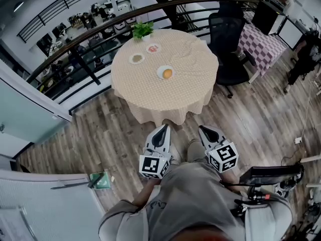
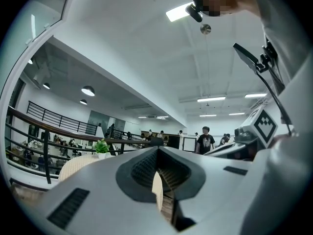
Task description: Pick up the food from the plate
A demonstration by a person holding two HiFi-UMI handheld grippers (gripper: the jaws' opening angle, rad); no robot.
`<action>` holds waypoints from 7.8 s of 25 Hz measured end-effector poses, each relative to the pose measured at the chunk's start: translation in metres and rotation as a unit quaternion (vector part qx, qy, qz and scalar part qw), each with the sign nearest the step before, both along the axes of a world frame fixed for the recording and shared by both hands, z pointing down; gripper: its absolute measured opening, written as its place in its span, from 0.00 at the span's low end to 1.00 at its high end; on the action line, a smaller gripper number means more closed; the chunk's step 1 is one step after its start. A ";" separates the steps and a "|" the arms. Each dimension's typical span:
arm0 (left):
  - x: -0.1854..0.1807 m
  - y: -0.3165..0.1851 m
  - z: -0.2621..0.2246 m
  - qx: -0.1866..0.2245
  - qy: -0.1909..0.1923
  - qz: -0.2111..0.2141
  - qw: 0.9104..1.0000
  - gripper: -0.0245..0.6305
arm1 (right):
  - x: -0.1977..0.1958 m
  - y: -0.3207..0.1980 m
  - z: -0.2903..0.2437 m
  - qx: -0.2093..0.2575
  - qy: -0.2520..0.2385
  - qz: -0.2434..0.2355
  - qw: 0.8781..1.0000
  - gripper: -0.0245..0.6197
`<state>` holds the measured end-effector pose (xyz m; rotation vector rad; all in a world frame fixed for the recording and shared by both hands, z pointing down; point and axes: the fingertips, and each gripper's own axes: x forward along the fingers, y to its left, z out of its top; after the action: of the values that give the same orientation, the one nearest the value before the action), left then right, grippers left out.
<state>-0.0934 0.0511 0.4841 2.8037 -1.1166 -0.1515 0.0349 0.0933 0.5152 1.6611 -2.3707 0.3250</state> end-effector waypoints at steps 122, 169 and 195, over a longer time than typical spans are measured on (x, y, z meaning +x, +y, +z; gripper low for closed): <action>-0.022 -0.375 -0.017 -0.005 -0.035 -0.218 0.975 0.05 | -0.002 -0.515 0.234 0.017 0.521 -0.483 0.704 0.58; -0.042 -0.380 -0.010 -0.031 -0.072 -0.254 0.964 0.05 | 0.026 -0.532 0.449 -0.189 0.556 -0.588 0.557 0.58; -0.027 -0.379 -0.004 -0.025 -0.077 -0.242 0.967 0.05 | 0.028 -0.560 0.402 -0.223 0.435 -0.487 0.724 0.58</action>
<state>-0.1205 -0.3274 0.4803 2.4760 -1.7970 0.0543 0.0632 -0.4666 0.9176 0.0893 -1.8135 -0.0950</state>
